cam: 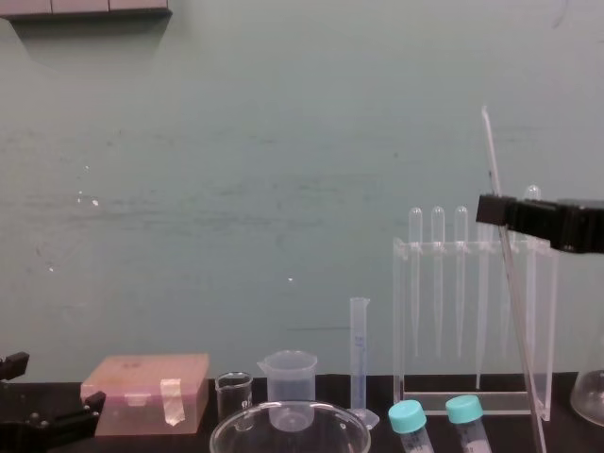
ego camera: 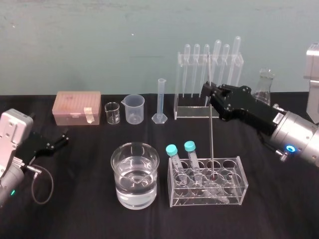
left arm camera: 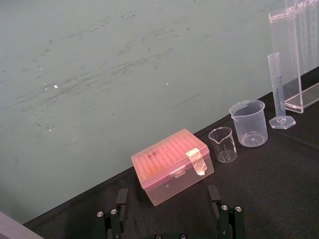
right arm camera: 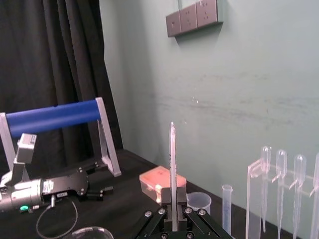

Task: Hold the thermometer with one hand and immerse one end into the beaker, then reinsert it into the test tube rack.

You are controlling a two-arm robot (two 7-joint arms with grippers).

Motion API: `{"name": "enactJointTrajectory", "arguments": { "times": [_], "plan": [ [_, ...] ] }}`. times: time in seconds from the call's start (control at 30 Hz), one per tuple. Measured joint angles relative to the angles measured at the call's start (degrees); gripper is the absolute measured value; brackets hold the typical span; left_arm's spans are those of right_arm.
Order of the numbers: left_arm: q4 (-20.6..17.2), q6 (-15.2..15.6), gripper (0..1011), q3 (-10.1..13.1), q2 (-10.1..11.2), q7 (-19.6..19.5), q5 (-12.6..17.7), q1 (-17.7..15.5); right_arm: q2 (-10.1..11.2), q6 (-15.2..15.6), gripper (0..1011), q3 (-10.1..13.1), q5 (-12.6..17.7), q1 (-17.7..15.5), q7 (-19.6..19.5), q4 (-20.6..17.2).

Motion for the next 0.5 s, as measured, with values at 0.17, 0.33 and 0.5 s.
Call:
{"name": "enactJointTrajectory", "arguments": {
  "times": [0.17, 0.33, 0.5],
  "plan": [
    [0.0, 0.0, 1008, 0.0, 0.0, 0.0, 0.0, 0.0, -0.3, 0.5, 55, -0.2, -0.7, -0.3, -0.1, 0.6],
    [0.0, 0.0, 1008, 0.0, 0.0, 0.0, 0.0, 0.0, -0.6, 0.7, 56, -0.2, -1.4, -0.4, -0.2, 1.0],
    [0.0, 0.0, 1008, 0.0, 0.0, 0.0, 0.0, 0.0, -0.7, 0.7, 55, -0.2, -1.6, -0.4, -0.3, 1.0]
  ]
}}
